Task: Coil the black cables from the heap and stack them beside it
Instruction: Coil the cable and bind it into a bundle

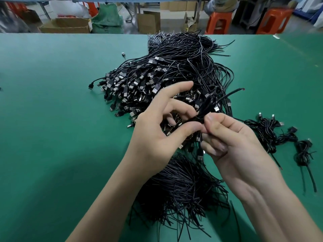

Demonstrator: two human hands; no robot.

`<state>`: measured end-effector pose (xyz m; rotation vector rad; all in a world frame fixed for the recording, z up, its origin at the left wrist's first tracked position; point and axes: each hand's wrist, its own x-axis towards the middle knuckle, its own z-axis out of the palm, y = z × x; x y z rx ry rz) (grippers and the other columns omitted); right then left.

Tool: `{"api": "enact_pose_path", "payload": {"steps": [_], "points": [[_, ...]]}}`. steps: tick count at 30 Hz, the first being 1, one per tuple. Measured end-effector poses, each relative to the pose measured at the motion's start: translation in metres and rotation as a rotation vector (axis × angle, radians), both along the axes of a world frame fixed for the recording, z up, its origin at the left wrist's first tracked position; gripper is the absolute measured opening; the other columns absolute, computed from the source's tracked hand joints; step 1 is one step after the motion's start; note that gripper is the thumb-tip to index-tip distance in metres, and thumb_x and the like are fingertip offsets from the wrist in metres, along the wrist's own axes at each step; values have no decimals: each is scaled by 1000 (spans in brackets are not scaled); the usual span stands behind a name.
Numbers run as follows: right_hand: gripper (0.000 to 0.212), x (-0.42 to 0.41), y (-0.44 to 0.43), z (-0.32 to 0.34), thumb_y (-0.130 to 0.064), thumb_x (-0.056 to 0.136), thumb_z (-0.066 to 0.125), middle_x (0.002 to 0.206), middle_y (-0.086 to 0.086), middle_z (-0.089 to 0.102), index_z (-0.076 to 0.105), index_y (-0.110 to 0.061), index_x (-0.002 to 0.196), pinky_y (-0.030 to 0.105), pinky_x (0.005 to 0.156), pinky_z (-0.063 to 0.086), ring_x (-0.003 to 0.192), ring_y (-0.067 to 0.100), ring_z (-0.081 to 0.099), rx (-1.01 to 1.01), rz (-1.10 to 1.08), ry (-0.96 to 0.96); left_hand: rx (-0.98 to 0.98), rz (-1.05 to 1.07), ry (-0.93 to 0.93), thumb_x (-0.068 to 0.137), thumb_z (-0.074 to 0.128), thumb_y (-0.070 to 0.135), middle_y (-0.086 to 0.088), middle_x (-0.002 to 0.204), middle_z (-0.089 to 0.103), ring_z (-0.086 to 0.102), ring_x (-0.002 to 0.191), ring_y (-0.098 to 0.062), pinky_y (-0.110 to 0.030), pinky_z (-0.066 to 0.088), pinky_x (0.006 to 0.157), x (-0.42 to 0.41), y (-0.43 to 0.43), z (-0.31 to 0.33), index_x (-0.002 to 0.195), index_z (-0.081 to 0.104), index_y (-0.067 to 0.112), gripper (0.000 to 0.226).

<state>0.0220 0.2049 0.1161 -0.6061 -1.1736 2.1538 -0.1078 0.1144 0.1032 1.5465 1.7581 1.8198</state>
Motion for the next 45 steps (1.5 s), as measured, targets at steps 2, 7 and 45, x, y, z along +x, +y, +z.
{"api": "enact_pose_path", "payload": {"steps": [2,7,45], "points": [[12,0,1,-1,-18,79,71,59,-5,60,73,-19,67,15,46,34,41,1,33,10,-12,-17,-28,-1,37,90,77,9,13,99,70,66,96,-16,-26,48,83,-1,0,-2,134,63,21,48],[13,0,5,-4,-13,75,69,62,-1,60,69,-6,87,15,45,35,42,2,34,70,-15,-29,-25,-8,188,92,74,0,12,107,72,67,109,-18,-28,50,93,-5,-1,0,114,74,21,30],[12,3,17,-15,-27,85,72,70,-5,65,76,-20,77,15,52,41,52,3,44,226,1,-149,63,155,181,92,78,6,14,111,76,71,105,-7,-25,54,90,3,6,-14,126,72,20,37]]}}
